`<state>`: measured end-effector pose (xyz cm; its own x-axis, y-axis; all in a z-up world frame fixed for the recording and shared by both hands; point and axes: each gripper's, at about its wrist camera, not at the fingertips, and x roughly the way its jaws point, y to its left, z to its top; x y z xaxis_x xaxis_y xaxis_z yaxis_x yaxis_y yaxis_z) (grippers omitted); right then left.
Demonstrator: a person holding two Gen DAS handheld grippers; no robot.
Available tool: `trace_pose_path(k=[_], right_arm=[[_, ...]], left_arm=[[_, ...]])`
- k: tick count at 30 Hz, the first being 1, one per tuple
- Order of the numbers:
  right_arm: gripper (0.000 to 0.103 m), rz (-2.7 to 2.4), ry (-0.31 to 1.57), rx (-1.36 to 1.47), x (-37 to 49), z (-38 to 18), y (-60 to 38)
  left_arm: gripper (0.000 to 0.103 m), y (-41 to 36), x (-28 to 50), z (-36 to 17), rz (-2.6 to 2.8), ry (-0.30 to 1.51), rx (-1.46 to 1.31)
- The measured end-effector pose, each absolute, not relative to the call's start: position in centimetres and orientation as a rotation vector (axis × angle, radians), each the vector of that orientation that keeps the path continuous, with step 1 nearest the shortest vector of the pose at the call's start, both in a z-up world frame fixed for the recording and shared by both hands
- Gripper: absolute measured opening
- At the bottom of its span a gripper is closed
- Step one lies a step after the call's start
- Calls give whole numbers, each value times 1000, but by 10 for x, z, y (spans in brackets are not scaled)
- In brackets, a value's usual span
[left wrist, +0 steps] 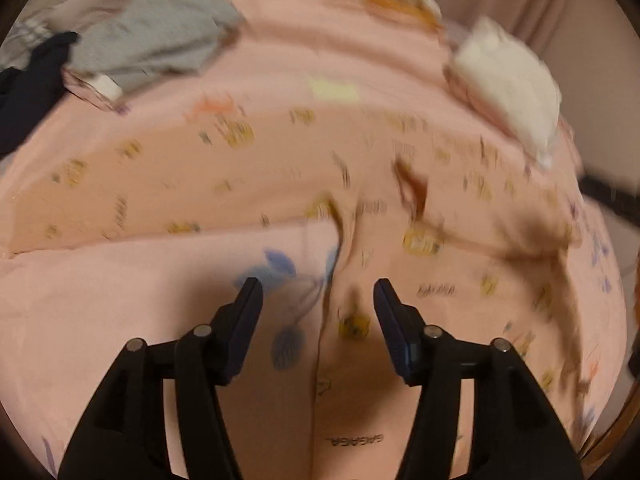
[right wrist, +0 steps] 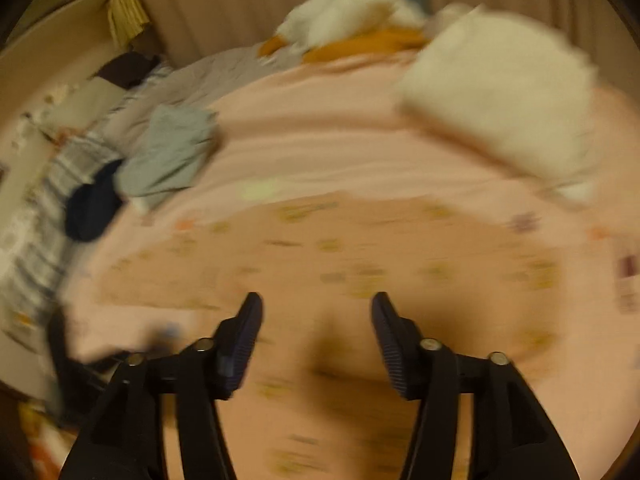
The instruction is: Fold small clothes
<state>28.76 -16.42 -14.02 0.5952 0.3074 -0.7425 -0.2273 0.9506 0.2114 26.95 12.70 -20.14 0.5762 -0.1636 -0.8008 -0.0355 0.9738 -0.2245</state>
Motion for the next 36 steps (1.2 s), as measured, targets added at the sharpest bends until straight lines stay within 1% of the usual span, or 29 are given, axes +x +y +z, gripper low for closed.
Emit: trace_pose_path(k=[1,2,3,4,5,7,10,12,14,18,21,23,25,26,27,28,29,30,31,32,33,35,36], right_arm=[[73,269,853,72,282,-137,-177],[80,200,804,44,271,-136,-199],[84,136,765,35,263,-136,-217],[91,90,739,37,258,-139,-232],[92,33,709,47,252,-146,-251],[92,-6,710,77,255,-165,-268],[91,2,783,175,270,-197,-288],[91,47,796,219,272,-214,-292],[91,94,822,185,271,-220,-289],[91,164,772,146,253,-215,-284],[91,168,821,98,257,-227,-279],[89,187,862,37,256,-234,-275],[89,182,840,-15,251,-232,-272],[89,175,817,-15,251,-230,-274],[89,172,798,6,251,-229,-276],[89,179,799,23,252,-231,-277],[85,196,808,42,255,-234,-279],[78,206,824,54,259,-240,-279],[75,197,830,56,262,-242,-280],[66,176,827,60,264,-243,-281],[61,171,820,71,265,-242,-282],[31,184,798,125,264,-240,-289],[27,196,790,168,264,-240,-294]], left_arm=[[63,129,269,-194,-93,941,-267],[69,131,270,-187,-119,928,-334],[72,131,270,-183,-136,919,-380],[73,128,271,-180,-157,911,-422],[73,122,275,-177,-202,918,-465],[73,107,281,-179,-268,934,-518],[73,85,300,-195,-307,983,-590],[72,74,313,-215,-307,1052,-628],[71,66,323,-234,-295,1111,-679],[71,57,330,-237,-275,1051,-694],[71,50,343,-235,-274,1024,-688],[71,44,355,-238,-256,1026,-684],[71,43,363,-239,-236,1026,-676],[66,44,368,-238,-224,1009,-666],[53,43,372,-238,-209,999,-652],[44,44,374,-237,-184,997,-634],[28,43,377,-237,-140,1001,-605],[16,42,380,-238,-90,1005,-573],[12,41,381,-237,-68,996,-557],[11,41,381,-236,-61,966,-553],[11,42,381,-233,-57,938,-551],[11,49,378,-225,-32,886,-542],[10,52,378,-221,-28,871,-542]])
